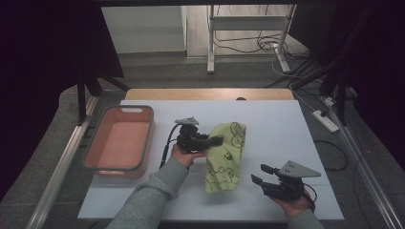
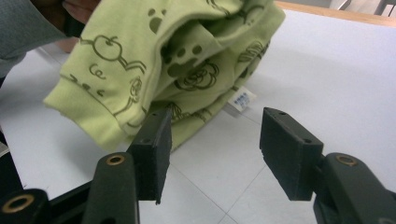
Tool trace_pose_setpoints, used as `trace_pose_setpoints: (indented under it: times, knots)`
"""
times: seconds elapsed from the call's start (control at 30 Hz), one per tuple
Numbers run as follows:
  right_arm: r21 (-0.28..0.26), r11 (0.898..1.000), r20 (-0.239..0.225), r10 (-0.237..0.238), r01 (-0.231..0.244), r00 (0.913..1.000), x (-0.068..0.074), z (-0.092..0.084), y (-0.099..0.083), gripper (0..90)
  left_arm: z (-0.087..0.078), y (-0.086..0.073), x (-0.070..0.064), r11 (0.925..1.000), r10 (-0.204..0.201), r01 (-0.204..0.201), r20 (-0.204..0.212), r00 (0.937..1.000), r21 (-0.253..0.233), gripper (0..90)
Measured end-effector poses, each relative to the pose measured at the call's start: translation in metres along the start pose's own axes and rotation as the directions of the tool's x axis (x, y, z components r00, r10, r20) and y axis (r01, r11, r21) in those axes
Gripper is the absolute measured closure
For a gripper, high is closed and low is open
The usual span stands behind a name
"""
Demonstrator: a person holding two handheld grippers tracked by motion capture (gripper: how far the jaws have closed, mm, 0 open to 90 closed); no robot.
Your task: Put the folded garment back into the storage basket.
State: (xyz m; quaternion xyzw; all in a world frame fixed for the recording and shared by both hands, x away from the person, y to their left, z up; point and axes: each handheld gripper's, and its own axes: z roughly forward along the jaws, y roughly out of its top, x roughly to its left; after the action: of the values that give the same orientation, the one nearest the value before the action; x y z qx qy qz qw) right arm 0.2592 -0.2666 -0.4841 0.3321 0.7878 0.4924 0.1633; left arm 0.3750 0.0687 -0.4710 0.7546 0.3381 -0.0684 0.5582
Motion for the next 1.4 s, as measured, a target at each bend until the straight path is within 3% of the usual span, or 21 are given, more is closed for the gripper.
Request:
trace_pose_setpoints:
  times: [1.0, 1.4]
  knots:
    - [-0.012, 1.000, 0.018, 0.012, -0.012, 0.9998, -0.009, -0.002, -0.002, 43.6, -0.035, 0.020, -0.010, 0.9959, 0.077, -0.078, -0.030, 0.9966, -0.045, 69.1]
    - [-0.015, 1.000, 0.019, 0.013, -0.013, 0.9997, -0.010, -0.002, -0.002, 43.5, -0.047, 0.026, -0.013, 0.9938, 0.079, -0.082, -0.033, 0.9963, -0.075, 69.4]
